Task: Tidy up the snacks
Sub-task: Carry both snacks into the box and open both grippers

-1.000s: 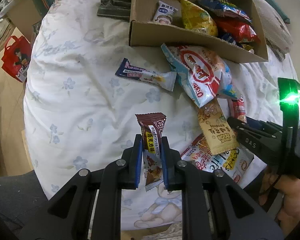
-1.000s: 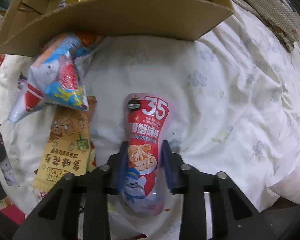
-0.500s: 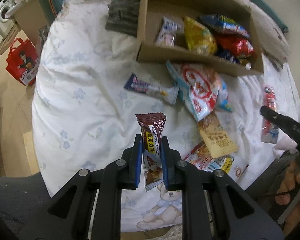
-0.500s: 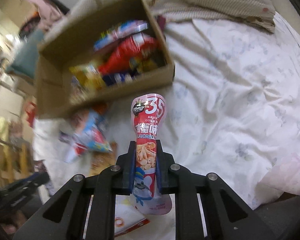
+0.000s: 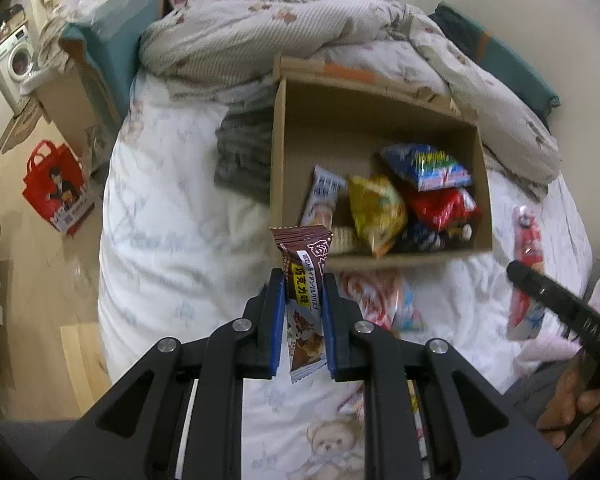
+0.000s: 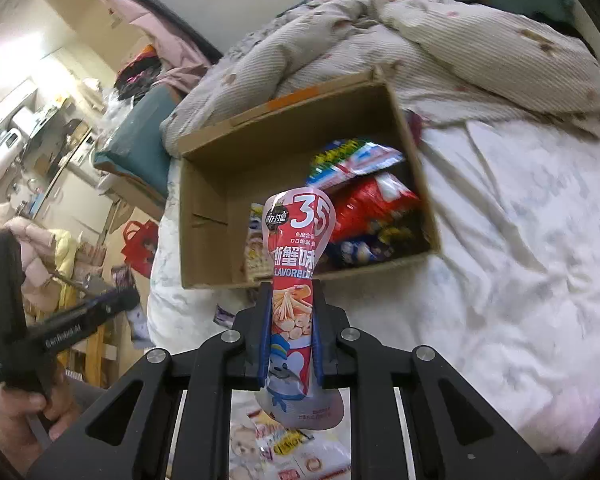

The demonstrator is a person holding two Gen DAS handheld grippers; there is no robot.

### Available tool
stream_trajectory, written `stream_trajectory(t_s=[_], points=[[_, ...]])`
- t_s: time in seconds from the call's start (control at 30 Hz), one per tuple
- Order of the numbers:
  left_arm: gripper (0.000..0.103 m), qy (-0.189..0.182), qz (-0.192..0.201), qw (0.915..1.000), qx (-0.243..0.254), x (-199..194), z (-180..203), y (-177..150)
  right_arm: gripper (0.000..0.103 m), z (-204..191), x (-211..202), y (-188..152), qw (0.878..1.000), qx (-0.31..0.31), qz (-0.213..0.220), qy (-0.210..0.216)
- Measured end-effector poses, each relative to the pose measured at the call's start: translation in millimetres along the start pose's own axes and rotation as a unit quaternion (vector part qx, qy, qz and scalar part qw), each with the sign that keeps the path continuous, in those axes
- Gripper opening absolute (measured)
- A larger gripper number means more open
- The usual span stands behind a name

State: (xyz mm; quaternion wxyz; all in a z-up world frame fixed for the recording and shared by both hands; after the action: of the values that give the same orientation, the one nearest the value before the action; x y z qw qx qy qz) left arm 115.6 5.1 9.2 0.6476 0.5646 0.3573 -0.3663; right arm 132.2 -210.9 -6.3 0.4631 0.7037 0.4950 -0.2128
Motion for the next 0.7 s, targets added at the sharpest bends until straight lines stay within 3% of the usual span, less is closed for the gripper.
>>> stream_trajectory(t_s=[0.43,0.7], points=[[0.014,0.011,0.004,0.9994,0.033,50.0,24.1,58.8,0.017,-35.4,62.3,49.0,0.999,-0.043,-0.015,0.021],[0.014,0.011,0.009,0.9991,0.039,83.9,24.1,59.1,0.017,-11.1,87.4,62.5,0.999,-0.015,-0.006,0.048]])
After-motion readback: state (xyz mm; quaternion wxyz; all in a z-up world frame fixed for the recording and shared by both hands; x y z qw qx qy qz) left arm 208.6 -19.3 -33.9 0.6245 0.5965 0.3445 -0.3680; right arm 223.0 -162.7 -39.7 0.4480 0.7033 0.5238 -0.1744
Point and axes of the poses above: each gripper's, at about its wrist camera, not at the fingertips, and x roughly the way its jaws point, z to its right, y to its top, the point moved 4 cm from there along x, roughly the way its jaws point, and after that the axes turned 5 degrees about x, right-handed, at the moved point
